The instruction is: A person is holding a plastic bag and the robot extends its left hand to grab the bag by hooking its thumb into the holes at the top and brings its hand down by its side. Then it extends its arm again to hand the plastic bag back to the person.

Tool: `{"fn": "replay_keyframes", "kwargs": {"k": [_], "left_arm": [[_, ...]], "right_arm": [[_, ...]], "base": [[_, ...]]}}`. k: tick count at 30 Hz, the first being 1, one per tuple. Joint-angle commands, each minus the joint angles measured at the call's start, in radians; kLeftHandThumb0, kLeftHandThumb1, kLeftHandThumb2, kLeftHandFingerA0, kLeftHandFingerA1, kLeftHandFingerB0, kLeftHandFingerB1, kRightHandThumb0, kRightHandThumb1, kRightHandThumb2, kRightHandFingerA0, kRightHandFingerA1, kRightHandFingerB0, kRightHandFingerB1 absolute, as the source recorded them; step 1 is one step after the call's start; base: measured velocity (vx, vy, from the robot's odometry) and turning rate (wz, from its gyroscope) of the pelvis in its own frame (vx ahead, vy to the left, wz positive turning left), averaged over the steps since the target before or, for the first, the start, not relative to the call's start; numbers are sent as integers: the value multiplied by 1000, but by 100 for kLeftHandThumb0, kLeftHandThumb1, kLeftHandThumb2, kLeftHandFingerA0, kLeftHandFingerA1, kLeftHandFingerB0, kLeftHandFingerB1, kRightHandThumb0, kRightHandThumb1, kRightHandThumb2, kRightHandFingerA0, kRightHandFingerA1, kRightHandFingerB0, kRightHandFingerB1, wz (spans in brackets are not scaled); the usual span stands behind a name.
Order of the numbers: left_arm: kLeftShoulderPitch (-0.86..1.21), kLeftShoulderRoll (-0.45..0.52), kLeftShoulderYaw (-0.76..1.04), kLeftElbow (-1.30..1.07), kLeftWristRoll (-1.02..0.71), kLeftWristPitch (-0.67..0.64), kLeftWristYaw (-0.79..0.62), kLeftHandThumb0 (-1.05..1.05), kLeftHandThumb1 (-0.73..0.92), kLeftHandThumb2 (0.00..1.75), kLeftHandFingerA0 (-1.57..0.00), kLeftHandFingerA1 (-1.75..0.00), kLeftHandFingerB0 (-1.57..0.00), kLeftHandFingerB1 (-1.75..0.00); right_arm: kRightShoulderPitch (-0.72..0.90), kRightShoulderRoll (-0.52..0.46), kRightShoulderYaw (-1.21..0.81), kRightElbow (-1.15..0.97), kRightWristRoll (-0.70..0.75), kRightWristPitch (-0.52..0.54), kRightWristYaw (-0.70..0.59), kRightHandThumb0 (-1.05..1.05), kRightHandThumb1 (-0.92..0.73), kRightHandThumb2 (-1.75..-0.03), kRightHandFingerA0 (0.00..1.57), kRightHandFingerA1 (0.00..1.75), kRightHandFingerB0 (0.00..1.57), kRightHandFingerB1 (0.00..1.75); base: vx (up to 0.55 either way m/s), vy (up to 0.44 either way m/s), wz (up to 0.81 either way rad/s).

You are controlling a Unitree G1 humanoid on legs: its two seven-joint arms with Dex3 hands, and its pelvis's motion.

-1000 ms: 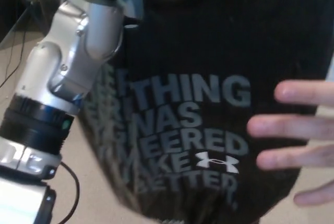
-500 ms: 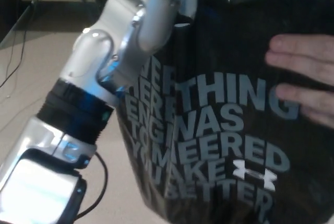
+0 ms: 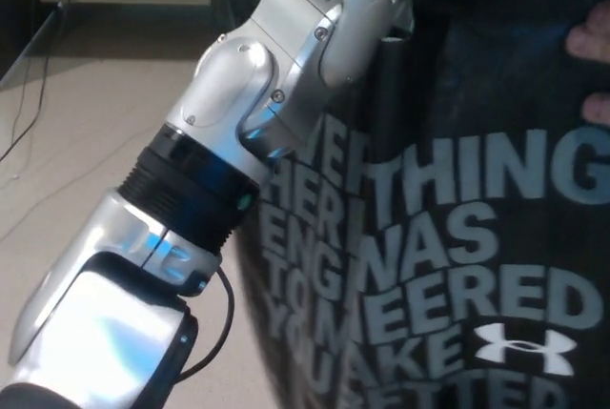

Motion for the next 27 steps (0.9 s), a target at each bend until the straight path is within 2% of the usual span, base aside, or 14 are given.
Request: {"fn": "replay_keyframes", "kwargs": {"k": [1, 2, 3, 4, 5, 8, 14, 16, 21, 27], "left_arm": [[39, -5, 10, -99, -14, 156, -204, -38, 56, 56, -62, -65, -40, -33], [54, -2, 11, -140, -26, 209, -302, -65, 40, 75, -7, -42, -2, -26], [92, 23, 7, -240, -43, 324, -538, -62, 39, 78, -3, -25, -5, -19], [98, 34, 5, -258, -43, 338, -578, -64, 37, 79, 0, -20, 0, -15], [112, 59, 2, -291, -41, 358, -654, -68, 40, 79, 0, -10, 0, -6], [146, 123, -2, -365, -45, 383, -801, -71, 43, 81, 0, 0, 0, -1], [187, 222, 7, -475, -70, 419, -1009, -69, 40, 83, 0, 0, 0, -2], [196, 234, 10, -493, -79, 419, -1025, -69, 40, 83, 0, 0, 0, -2], [220, 241, 26, -527, -86, 422, -1038, -70, 40, 83, 0, 0, 0, -2], [231, 255, 34, -552, -79, 441, -1072, -72, 41, 83, 0, 0, 0, -3]], "right_arm": [[2, -13, -2, -2, 1, 21, 12, -36, -72, -60, 70, 49, 54, 40], [2, -14, -1, 1, 0, 18, 11, -35, -72, -61, 69, 50, 55, 42], [5, -15, -1, 1, 0, 15, 9, -34, -72, -61, 69, 50, 55, 41], [6, -16, -3, 0, 3, 15, 11, -34, -72, -61, 69, 50, 55, 41], [6, -17, -6, -2, 7, 15, 16, -34, -72, -62, 68, 49, 55, 41], [-2, -22, 0, 10, -1, 4, 14, -35, -73, -60, 68, 49, 54, 41], [-1, -19, 3, 10, -2, 8, 13, -34, -72, -61, 68, 50, 55, 42], [1, -17, 5, 12, -3, 13, 13, -35, -72, -61, 64, 46, 52, 40], [3, -12, 10, 14, -7, 19, 9, -35, -72, -61, 68, 48, 54, 40], [-7, -18, 16, 11, -12, 23, 16, -35, -72, -61, 66, 47, 53, 41]], "base": [[0, 0, 0], [0, 0, 0], [0, 0, 0], [0, 0, 0], [0, 0, 0], [0, 0, 0], [0, 0, 0], [0, 0, 0], [0, 0, 0], [0, 0, 0]]}}
